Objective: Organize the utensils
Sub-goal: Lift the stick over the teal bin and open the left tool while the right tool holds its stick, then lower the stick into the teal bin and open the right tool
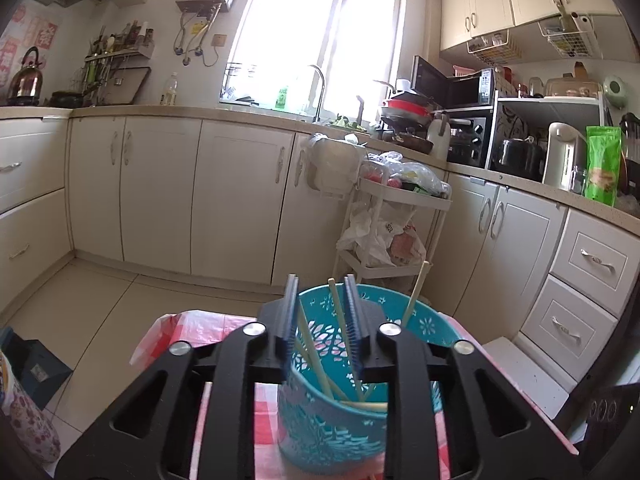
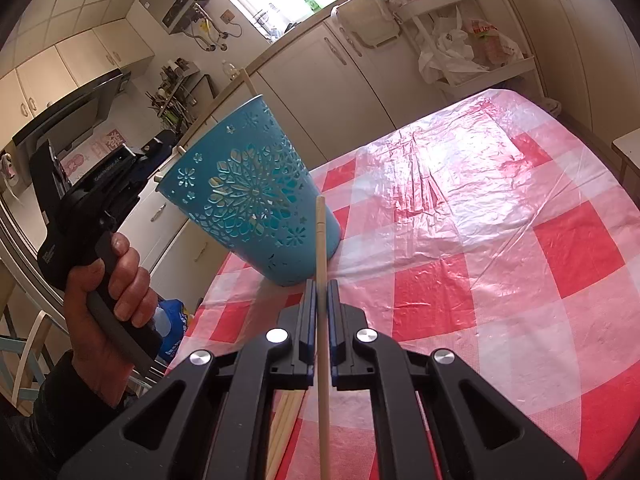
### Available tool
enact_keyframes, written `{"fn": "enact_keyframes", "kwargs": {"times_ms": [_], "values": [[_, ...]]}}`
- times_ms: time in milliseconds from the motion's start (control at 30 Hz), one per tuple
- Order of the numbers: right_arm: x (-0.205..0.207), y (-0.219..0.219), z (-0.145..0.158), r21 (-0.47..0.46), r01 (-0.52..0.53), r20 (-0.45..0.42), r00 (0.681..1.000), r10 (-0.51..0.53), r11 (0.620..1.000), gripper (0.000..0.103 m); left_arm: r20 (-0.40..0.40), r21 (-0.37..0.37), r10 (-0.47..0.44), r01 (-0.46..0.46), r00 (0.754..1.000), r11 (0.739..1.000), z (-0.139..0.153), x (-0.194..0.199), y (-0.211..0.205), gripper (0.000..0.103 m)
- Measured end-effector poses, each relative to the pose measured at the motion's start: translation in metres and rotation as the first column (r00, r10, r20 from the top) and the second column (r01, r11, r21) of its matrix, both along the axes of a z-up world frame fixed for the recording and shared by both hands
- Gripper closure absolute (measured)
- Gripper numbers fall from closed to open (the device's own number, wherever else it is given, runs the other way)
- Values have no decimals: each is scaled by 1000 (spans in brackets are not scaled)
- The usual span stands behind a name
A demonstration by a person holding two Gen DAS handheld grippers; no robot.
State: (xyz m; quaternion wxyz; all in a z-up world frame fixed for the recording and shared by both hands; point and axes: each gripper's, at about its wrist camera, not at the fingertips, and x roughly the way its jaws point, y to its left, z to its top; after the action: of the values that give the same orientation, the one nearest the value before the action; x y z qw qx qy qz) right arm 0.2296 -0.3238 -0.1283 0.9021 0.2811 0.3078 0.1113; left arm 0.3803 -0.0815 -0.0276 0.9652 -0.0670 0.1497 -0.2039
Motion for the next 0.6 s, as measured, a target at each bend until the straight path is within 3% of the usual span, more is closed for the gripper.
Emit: {"fn": "enact_keyframes", "kwargs": {"times_ms": [167,267,467,600], "values": [[-4,-1,3,6,6,29,1000,-6,1000,97,14,-72,116,-115,993,991,-1,-28,29,55],[-8,-2,6,11,11,54,998,-11,1000,97,-64,-140,173,-180,983,974,-20,-38,52,47],[-17,-13,11,70,29,111,993,-37,997,97,-329,-243,134,-221,935,944,-90,-32,78,47],[-18,-13,18,95,28,135,990,-41,995,97,-359,-255,127,-228,925,940,-106,-38,78,47]]}}
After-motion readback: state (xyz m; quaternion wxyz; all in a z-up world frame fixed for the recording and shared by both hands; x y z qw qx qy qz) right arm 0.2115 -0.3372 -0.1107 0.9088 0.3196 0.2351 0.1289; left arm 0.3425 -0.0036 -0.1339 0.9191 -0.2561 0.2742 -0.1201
